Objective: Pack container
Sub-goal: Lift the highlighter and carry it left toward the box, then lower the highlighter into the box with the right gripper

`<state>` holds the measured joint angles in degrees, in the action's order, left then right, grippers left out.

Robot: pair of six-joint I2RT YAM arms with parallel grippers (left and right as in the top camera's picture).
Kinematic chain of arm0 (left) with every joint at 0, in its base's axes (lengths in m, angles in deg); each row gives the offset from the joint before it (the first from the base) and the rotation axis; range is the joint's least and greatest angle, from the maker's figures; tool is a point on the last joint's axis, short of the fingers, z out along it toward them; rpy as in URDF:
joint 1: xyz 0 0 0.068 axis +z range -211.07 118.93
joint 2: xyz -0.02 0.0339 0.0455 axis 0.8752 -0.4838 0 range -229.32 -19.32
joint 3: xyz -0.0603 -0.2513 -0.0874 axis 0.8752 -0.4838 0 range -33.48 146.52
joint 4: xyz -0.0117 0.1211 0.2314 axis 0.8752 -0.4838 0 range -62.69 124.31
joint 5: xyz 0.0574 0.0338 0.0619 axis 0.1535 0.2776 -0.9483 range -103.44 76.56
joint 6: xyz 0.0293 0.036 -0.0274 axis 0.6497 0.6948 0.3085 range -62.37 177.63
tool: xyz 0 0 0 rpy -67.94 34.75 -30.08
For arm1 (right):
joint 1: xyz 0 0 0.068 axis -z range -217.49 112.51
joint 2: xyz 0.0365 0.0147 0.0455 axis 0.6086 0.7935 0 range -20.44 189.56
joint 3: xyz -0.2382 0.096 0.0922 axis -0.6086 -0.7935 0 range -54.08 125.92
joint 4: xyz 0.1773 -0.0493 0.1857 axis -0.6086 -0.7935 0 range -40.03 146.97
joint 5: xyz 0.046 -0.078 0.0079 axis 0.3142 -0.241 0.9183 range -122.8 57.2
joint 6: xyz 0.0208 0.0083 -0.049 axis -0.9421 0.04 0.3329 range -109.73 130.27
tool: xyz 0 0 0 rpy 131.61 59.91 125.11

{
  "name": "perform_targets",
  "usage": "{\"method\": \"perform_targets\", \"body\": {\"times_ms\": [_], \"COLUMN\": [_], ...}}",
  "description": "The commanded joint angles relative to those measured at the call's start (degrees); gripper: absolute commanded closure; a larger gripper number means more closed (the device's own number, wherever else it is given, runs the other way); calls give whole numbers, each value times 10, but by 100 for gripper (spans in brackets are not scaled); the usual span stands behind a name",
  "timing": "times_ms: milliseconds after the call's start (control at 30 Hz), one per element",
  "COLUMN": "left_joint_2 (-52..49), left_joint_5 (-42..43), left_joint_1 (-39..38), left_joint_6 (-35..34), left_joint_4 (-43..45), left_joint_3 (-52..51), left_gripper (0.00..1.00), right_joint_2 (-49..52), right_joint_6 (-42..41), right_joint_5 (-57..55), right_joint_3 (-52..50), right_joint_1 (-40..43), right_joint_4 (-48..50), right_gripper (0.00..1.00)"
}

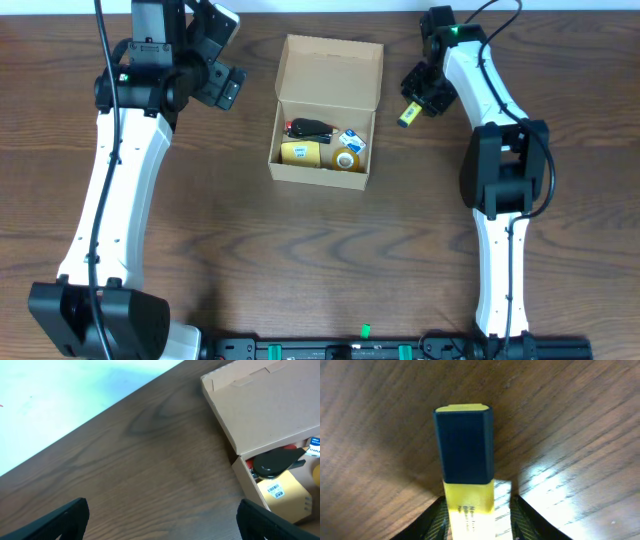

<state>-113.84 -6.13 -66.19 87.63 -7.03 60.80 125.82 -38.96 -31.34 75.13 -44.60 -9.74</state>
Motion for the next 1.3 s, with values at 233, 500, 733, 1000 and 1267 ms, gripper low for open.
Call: {"method": "perform_targets", "body": {"times_ms": [233,500,733,1000,1267], "left_joint_2": [-7,-7,-7,-7,-7], "left_joint_5": [2,-1,-4,-2,-2], "left_joint_1": [3,3,7,61,110], "left_joint_6": [-16,-17,-18,-98,-146], "left_joint_4": [0,2,28,62,62], "left_joint_3": [4,4,4,4,4], "left_gripper": [5,5,5,5,5], "right_joint_2": [18,-2,-50,-129,-174], "right_joint_6": [44,111,312,419,642], "right_joint_5": [-21,-21,1,2,87], "right_joint_3": [2,68,174,189,189], "right_joint_1": [-4,-4,-21,-62,-145], "right_joint_4": [-20,-88,-177,-195,-199], "right_gripper": [95,99,99,99,99]}}
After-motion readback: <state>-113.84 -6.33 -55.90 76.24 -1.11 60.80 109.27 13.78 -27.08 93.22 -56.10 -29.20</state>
